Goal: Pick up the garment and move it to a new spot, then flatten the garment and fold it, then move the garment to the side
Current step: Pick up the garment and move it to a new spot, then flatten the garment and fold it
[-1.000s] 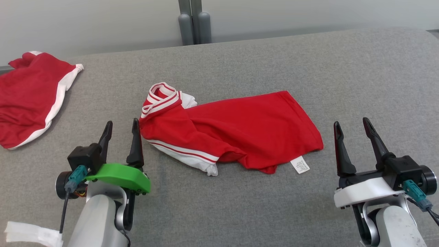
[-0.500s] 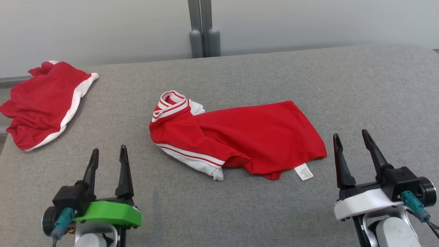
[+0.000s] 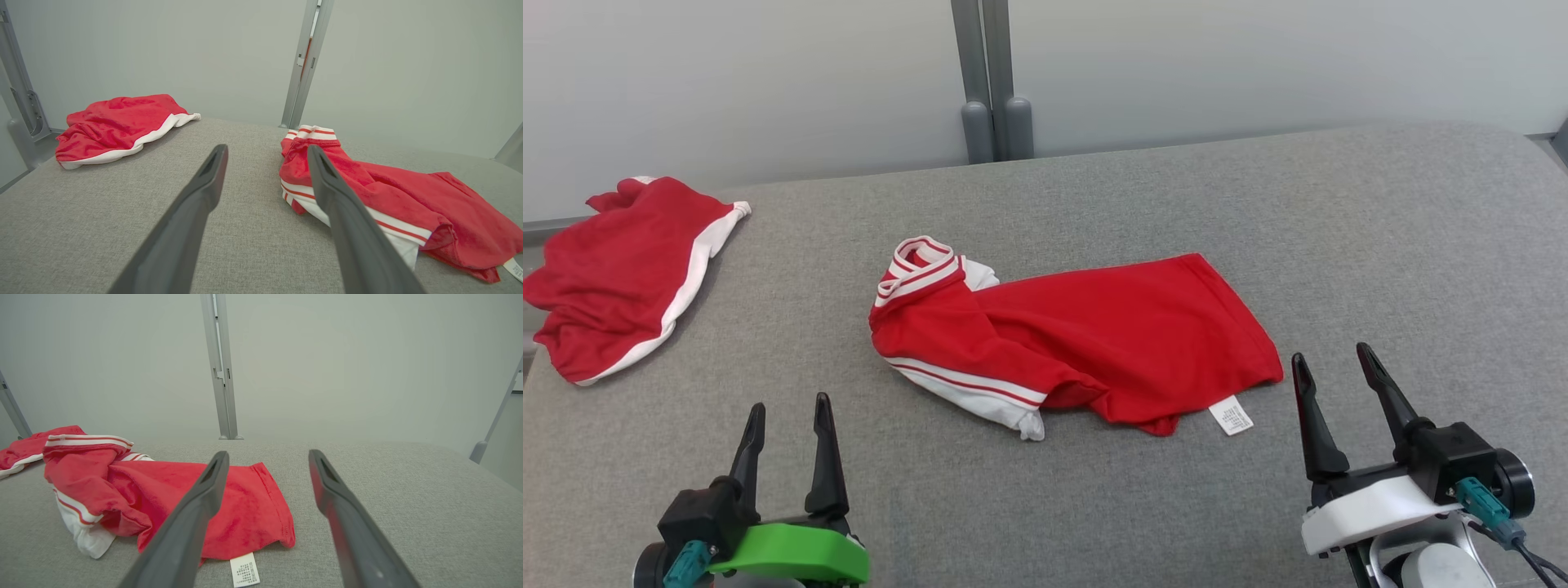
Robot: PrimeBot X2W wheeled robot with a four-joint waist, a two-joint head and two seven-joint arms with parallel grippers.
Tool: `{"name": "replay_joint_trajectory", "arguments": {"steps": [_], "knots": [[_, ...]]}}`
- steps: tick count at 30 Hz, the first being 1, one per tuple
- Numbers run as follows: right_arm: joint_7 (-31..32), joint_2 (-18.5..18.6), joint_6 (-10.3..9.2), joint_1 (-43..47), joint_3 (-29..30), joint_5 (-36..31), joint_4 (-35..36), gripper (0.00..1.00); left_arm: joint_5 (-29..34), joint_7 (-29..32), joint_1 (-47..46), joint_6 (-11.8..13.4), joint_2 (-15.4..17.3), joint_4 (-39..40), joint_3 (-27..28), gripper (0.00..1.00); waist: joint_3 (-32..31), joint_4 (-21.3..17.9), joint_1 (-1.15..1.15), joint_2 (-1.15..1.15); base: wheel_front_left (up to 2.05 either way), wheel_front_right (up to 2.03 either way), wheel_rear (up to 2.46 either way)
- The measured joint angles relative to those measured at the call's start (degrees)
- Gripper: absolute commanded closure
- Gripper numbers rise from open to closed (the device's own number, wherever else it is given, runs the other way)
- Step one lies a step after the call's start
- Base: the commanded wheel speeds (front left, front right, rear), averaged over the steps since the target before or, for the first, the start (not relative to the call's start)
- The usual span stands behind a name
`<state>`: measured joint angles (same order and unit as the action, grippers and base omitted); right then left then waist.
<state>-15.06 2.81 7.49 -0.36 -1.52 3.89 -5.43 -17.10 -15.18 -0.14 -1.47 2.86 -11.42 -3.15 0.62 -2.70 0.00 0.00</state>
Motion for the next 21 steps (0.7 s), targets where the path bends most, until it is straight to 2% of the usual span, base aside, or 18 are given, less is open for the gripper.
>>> {"name": "replay_joint_trajectory", "arguments": {"steps": [21], "knots": [[0.0,0.01,0.0,-0.33,-0.48,0.05,-0.74,0.0,-0.43,0.0,0.44,0.53,-0.01,-0.69,-0.34,0.0,0.83,0.19,0.0,0.0,0.0,0.0,0.0]]}}
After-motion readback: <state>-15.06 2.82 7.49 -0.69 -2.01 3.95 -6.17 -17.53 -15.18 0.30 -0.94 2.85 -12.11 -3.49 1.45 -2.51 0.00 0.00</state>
